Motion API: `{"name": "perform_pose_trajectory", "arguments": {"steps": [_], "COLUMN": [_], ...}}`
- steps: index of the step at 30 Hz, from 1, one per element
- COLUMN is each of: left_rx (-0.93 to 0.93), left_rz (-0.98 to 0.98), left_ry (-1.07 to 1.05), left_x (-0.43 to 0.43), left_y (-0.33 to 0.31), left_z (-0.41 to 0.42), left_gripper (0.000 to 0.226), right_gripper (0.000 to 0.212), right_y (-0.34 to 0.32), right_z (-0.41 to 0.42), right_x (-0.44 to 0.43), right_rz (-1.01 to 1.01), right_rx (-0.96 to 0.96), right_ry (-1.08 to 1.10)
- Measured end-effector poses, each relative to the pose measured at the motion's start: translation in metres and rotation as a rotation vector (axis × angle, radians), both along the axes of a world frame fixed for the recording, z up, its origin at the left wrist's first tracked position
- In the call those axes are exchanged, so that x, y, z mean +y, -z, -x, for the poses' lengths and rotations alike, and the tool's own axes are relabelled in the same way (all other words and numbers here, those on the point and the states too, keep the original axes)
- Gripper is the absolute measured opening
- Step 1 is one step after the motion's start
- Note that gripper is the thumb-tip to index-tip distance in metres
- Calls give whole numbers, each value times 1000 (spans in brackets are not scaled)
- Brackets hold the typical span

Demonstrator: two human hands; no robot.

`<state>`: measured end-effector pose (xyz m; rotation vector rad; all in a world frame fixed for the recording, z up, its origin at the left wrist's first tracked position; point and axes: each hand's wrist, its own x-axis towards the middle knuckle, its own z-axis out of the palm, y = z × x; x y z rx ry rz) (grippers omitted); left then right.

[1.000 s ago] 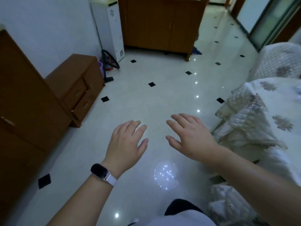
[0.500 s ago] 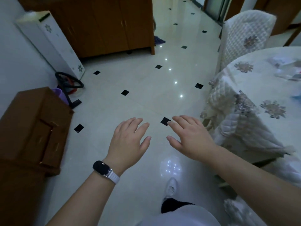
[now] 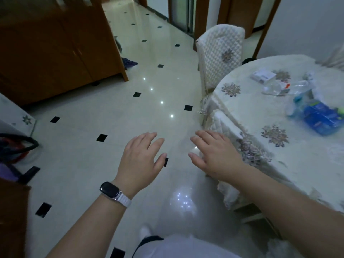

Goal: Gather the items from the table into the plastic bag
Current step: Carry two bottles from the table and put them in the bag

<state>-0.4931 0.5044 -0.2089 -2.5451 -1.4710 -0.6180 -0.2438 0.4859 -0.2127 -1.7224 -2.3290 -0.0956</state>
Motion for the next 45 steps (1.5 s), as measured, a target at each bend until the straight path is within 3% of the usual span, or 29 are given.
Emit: {"name": "perform_pose_trajectory", "arguments": {"steps": [7,15,21,29,38,45], "left_rx": [-15,-32,-34,-33,116,120], "left_rz": [94,90,102,142,117,117], "left_ry": [202,394,560,784,924,1071], "left_x": [125,291,378,444,518,529], "left_y": [23,14,11,24,12,3], "left_z": [-5,10,-10,-102,-229,-335], "left_gripper": [43,45,43,42,41,42], "right_gripper": [55,56,51,54,53,50], "right_y": [6,-6,-22,1,26,21], "right_z": [-3,40,39,-19,-134,-205], "right_x": [75,197,238,259,307,312], "right_rz": [118,105,67,118,105,76], "right_rx": [-69,-63,-45,1,85,159], "right_ry": [200,422,611,881,1065,1221]}}
